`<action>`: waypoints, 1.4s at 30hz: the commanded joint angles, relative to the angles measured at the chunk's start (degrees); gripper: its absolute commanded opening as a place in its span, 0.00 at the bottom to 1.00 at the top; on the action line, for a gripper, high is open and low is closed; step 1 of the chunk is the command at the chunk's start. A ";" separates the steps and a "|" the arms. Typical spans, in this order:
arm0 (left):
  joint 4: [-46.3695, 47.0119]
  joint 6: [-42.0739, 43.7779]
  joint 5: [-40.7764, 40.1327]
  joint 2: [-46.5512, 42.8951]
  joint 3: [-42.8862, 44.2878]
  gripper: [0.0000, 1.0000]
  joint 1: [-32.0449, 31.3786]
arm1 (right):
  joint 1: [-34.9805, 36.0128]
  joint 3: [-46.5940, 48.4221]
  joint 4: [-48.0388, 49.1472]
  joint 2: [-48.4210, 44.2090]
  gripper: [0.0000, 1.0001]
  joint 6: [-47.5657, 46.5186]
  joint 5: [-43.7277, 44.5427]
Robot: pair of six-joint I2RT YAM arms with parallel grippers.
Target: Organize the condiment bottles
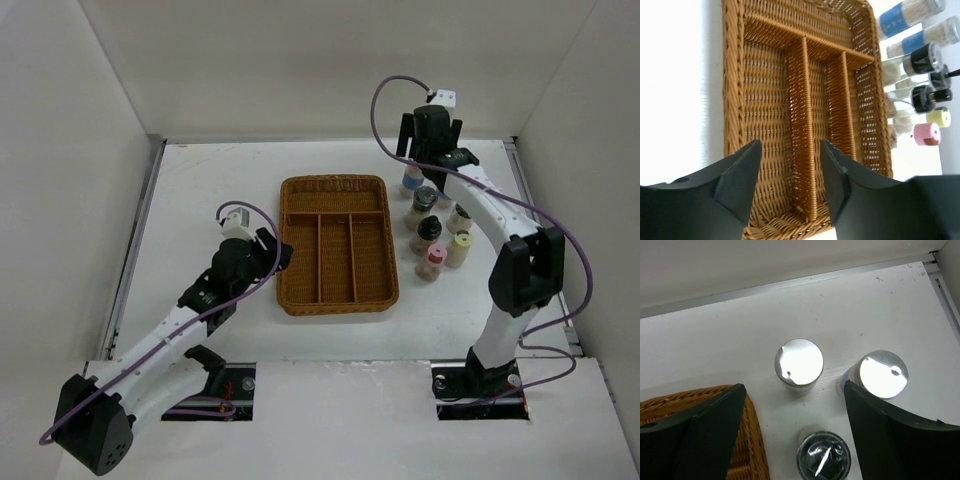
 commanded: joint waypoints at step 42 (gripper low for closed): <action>3.52 -4.19 0.82 -0.01 -1.20 0.54 10.26 | 8.48 5.13 13.30 -4.88 0.41 -6.16 -6.67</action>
